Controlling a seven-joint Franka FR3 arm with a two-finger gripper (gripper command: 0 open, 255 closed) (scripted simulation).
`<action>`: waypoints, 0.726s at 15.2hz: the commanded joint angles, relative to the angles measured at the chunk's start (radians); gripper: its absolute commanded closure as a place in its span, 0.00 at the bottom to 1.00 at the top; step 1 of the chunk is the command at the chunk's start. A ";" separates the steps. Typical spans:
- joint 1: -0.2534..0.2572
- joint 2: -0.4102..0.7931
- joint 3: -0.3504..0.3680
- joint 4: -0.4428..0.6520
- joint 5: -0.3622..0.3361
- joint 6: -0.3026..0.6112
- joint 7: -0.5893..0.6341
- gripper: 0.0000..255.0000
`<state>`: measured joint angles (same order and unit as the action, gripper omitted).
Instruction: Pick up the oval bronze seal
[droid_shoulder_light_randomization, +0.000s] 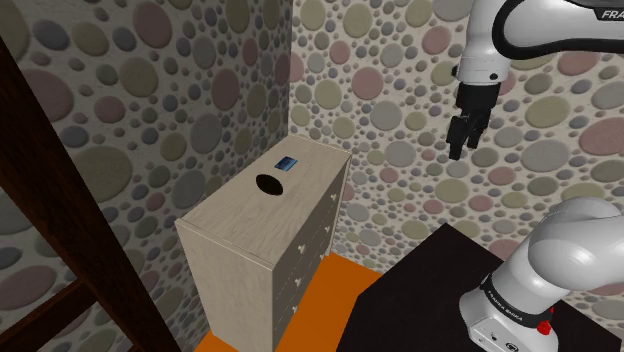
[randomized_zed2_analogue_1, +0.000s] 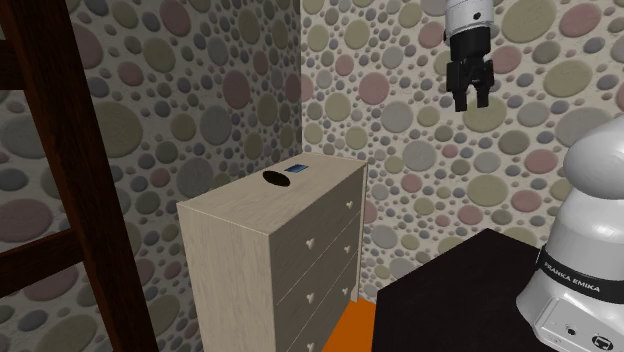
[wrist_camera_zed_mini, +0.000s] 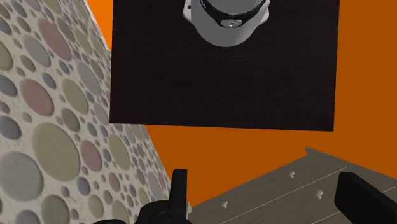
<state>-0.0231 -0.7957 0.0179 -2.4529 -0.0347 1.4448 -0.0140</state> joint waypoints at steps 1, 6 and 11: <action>0.000 0.000 0.000 0.000 0.000 0.000 0.000 0.00; 0.028 0.145 0.052 0.025 0.059 0.133 0.055 0.00; 0.051 0.305 0.101 0.082 0.101 0.253 0.105 0.00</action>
<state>0.0213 -0.5252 0.1054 -2.3824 0.0549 1.6697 0.0756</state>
